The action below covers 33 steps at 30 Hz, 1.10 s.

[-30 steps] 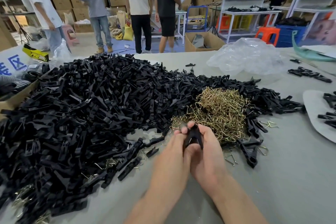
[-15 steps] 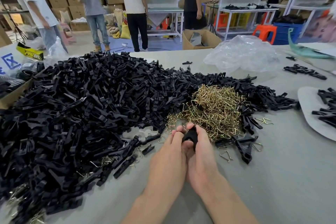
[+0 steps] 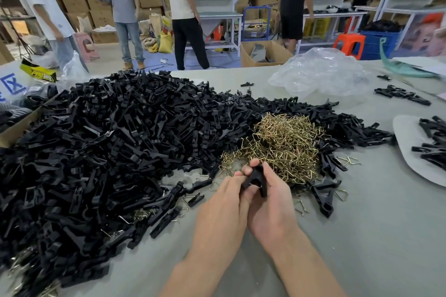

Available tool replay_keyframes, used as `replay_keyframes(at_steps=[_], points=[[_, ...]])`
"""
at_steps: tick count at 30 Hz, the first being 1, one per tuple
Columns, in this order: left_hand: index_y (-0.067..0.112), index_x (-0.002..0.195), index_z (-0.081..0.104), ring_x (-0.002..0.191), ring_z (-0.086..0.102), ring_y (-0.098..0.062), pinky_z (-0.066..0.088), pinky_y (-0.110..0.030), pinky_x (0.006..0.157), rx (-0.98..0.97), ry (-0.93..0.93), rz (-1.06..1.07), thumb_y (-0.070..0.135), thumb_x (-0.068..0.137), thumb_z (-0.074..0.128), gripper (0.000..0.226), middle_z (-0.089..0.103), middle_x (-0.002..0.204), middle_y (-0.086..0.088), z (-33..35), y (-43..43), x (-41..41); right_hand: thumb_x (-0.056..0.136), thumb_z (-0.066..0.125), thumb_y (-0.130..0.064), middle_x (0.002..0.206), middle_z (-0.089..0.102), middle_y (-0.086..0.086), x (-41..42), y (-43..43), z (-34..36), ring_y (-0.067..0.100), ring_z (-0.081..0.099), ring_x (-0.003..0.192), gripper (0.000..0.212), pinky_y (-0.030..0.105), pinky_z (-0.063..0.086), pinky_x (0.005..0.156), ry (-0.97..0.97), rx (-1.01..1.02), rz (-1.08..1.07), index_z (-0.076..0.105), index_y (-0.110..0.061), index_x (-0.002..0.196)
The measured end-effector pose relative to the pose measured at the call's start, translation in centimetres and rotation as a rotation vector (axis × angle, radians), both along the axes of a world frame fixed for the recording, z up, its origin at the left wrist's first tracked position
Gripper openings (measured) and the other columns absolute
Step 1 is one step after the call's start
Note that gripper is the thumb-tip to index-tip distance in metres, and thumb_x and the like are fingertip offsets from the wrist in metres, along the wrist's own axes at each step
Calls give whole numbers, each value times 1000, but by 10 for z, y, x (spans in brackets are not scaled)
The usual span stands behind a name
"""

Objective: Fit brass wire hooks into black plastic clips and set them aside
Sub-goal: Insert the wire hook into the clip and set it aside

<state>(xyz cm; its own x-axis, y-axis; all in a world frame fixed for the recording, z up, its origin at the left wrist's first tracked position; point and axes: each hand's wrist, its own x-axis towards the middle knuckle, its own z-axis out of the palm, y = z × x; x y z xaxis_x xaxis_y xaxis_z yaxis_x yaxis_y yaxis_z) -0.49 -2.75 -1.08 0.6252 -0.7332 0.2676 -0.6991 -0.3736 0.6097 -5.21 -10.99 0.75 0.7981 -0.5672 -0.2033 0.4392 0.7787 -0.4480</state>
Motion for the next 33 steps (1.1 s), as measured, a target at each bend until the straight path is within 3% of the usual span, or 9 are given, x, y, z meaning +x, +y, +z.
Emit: replay_keyframes(at_steps=[6, 11, 16, 20, 23, 26, 28, 31, 33], points=[[34, 124, 55, 99, 60, -7, 51, -31, 74, -28, -34, 68, 67, 89, 18, 61, 60, 116, 20, -8, 0, 3, 103, 45, -39, 76, 54, 1, 4, 7, -4, 14, 55, 69, 39, 30, 48, 82, 24, -27, -12, 67, -16, 79], [35, 118, 57, 100, 54, -3, 48, -27, 73, -96, -11, 65, 56, 95, 37, 38, 61, 111, 22, -12, 0, 7, 97, 48, -39, 79, 53, 2, 4, 4, -5, 16, 54, 73, 29, 32, 49, 83, 11, -81, 0, 61, -14, 92], [42, 136, 50, 117, 50, 10, 43, -12, 92, -155, 103, -17, 65, 97, 28, 50, 55, 125, 33, -10, 2, 6, 103, 46, -38, 88, 60, 5, 1, -3, -11, 22, 64, 85, 31, 36, 58, 80, 19, -86, 5, 66, -15, 99], [44, 137, 48, 113, 42, 27, 33, 2, 89, -185, 128, 47, 75, 85, 39, 61, 51, 122, 39, -7, 4, 4, 92, 57, -41, 95, 71, 9, 0, -2, -17, 26, 71, 90, 31, 38, 60, 78, 84, -180, -17, 75, -18, 101], [52, 123, 51, 93, 60, 9, 48, -16, 79, -224, 138, 111, 70, 82, 45, 45, 64, 102, 29, -5, 5, 2, 87, 62, -38, 98, 74, 7, -2, -1, -16, 24, 74, 84, 26, 37, 61, 73, 154, -286, -52, 76, -21, 101], [44, 116, 55, 73, 63, -2, 55, -36, 72, -252, 151, 125, 62, 82, 53, 38, 68, 89, 21, -4, 8, 0, 85, 63, -41, 111, 75, 6, -9, 5, -12, 34, 72, 104, 25, 48, 59, 92, 235, -407, -90, 77, -26, 100], [41, 114, 56, 69, 63, -2, 55, -32, 71, -221, 114, 99, 51, 84, 60, 32, 67, 84, 24, -2, 9, -3, 90, 62, -38, 112, 75, 6, -16, 8, -10, 34, 70, 108, 21, 47, 57, 95, 252, -432, -124, 77, -26, 99], [45, 107, 52, 72, 63, 3, 47, -15, 64, -167, 112, -6, 44, 83, 68, 28, 66, 88, 28, 2, 4, -14, 97, 60, -33, 101, 76, 1, -37, 3, -10, 21, 72, 93, 19, 30, 61, 79, 271, -455, -185, 78, -32, 95], [42, 106, 53, 73, 62, 4, 45, -13, 65, -167, 132, -74, 39, 84, 72, 29, 66, 87, 26, 6, -11, -25, 92, 62, -38, 103, 76, 4, -56, -8, -7, 25, 72, 94, 20, 35, 62, 81, 259, -427, -241, 78, -29, 100]])
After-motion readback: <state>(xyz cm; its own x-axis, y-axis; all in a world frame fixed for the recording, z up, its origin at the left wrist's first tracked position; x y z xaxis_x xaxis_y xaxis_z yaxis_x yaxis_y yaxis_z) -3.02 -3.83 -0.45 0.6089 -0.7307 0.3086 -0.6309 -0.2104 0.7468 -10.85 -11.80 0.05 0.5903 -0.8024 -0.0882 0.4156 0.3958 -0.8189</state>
